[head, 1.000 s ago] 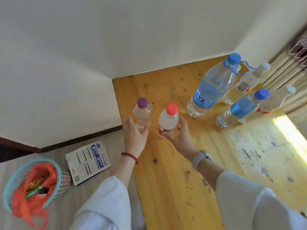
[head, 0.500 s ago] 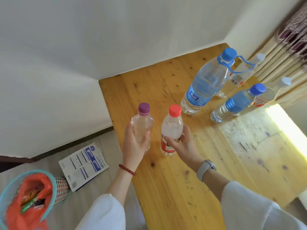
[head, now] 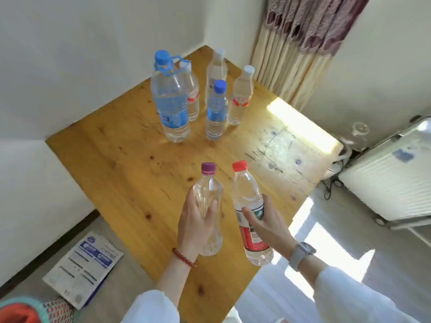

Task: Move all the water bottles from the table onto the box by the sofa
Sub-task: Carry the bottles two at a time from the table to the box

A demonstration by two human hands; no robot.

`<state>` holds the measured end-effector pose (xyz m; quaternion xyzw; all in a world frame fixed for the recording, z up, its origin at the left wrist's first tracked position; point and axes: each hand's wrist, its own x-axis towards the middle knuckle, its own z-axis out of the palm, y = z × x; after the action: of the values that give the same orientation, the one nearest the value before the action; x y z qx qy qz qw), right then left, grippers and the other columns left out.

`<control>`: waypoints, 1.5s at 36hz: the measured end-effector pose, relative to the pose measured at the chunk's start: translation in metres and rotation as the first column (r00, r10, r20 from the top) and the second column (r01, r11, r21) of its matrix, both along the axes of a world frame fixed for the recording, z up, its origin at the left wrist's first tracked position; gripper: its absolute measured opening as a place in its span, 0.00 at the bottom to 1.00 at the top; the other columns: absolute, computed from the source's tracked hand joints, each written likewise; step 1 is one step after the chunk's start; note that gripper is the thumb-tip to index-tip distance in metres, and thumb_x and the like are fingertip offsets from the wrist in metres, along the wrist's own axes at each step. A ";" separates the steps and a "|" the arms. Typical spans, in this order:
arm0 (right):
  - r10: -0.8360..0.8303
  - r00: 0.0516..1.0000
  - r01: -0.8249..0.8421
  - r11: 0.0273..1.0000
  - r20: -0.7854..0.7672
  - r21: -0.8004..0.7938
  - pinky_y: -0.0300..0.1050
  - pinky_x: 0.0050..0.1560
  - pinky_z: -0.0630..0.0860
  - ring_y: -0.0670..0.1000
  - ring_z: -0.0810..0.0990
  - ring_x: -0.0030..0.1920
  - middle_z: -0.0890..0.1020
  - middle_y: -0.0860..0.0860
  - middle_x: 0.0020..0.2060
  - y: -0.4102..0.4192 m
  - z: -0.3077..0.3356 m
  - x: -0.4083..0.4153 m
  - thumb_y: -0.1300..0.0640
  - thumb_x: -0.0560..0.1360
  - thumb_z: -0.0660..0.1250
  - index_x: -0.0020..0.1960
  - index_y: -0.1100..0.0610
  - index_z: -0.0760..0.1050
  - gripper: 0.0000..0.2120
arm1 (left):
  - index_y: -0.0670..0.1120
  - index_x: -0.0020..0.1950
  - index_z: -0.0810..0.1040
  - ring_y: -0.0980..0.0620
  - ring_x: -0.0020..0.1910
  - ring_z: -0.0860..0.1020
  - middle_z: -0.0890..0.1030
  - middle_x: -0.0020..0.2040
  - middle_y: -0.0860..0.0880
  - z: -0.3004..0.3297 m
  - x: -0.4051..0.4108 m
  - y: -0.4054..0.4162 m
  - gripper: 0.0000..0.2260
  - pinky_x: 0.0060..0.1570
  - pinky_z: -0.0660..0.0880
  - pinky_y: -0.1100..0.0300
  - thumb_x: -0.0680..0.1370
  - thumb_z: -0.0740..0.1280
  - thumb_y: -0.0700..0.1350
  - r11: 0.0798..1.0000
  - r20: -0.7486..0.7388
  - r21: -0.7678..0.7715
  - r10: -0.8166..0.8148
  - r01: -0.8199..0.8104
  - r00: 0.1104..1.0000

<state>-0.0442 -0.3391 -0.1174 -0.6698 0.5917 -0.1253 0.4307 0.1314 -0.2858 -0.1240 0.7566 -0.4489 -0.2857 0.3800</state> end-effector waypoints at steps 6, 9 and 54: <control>-0.205 0.979 0.205 0.977 0.008 -0.060 0.47 0.43 0.75 0.53 0.80 0.42 0.78 0.50 0.45 0.029 0.021 -0.134 0.42 0.74 0.60 0.67 0.51 0.55 0.27 | 0.49 0.71 0.57 0.45 0.47 0.76 0.76 0.56 0.39 0.019 -0.127 -0.013 0.36 0.38 0.71 0.61 0.70 0.56 0.69 0.966 0.020 -0.021 -0.259 0.260 0.966; -0.321 0.947 0.320 0.943 0.007 -0.090 0.42 0.37 0.71 0.51 0.79 0.40 0.78 0.50 0.47 0.052 0.029 -0.217 0.43 0.74 0.59 0.66 0.51 0.56 0.25 | 0.49 0.71 0.57 0.44 0.56 0.74 0.73 0.64 0.42 0.030 -0.211 -0.013 0.37 0.48 0.71 0.59 0.68 0.54 0.68 0.922 -0.001 -0.063 -0.383 0.382 0.924; -0.782 -0.610 0.778 -0.621 0.123 -0.090 0.52 0.51 0.77 0.52 0.81 0.47 0.81 0.47 0.46 0.503 0.053 -1.114 0.35 0.70 0.61 0.61 0.45 0.61 0.24 | 0.46 0.64 0.63 0.44 0.38 0.79 0.77 0.40 0.47 0.054 -1.377 0.273 0.22 0.42 0.75 0.52 0.75 0.65 0.52 -0.627 0.064 -0.116 -0.779 0.770 -0.624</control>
<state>-1.1585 0.1641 -0.0644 0.2056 0.8548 -0.4763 0.0166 -1.2451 -0.0130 -0.0703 -0.1102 -0.8751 -0.4699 -0.0358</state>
